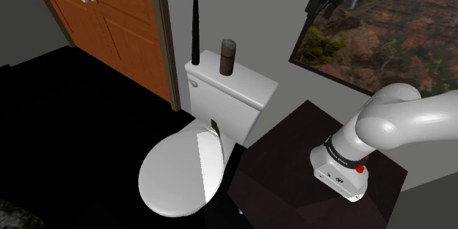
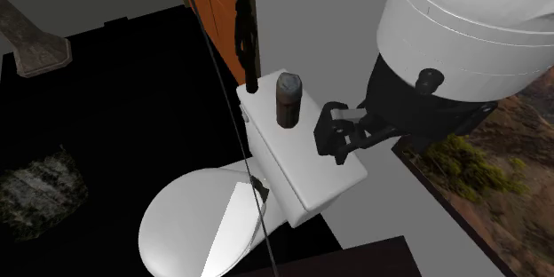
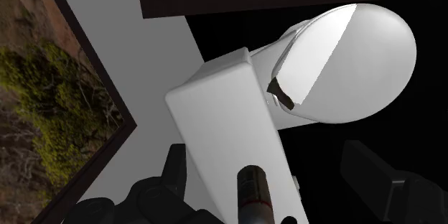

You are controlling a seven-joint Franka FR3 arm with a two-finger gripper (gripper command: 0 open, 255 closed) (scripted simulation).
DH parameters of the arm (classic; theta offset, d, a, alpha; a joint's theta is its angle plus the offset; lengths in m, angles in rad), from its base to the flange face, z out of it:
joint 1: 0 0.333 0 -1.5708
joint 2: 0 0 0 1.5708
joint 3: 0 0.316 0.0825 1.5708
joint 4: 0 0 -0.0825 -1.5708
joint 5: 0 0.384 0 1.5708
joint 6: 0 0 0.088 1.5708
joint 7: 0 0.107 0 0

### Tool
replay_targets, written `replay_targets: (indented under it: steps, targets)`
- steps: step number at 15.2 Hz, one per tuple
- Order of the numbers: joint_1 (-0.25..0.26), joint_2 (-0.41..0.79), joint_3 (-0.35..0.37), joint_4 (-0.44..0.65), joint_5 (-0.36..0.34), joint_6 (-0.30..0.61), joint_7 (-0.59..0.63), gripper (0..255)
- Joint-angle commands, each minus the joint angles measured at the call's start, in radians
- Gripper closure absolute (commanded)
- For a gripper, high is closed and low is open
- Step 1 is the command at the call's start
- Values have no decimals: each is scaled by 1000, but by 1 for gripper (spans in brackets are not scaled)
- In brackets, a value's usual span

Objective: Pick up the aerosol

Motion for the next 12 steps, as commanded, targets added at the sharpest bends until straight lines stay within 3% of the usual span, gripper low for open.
replay_targets:
  steps: [1,12]
  targets:
    - [0,0,0,0,0,0,0,0]
    - [18,352,-44,46,33,322,-12,0]
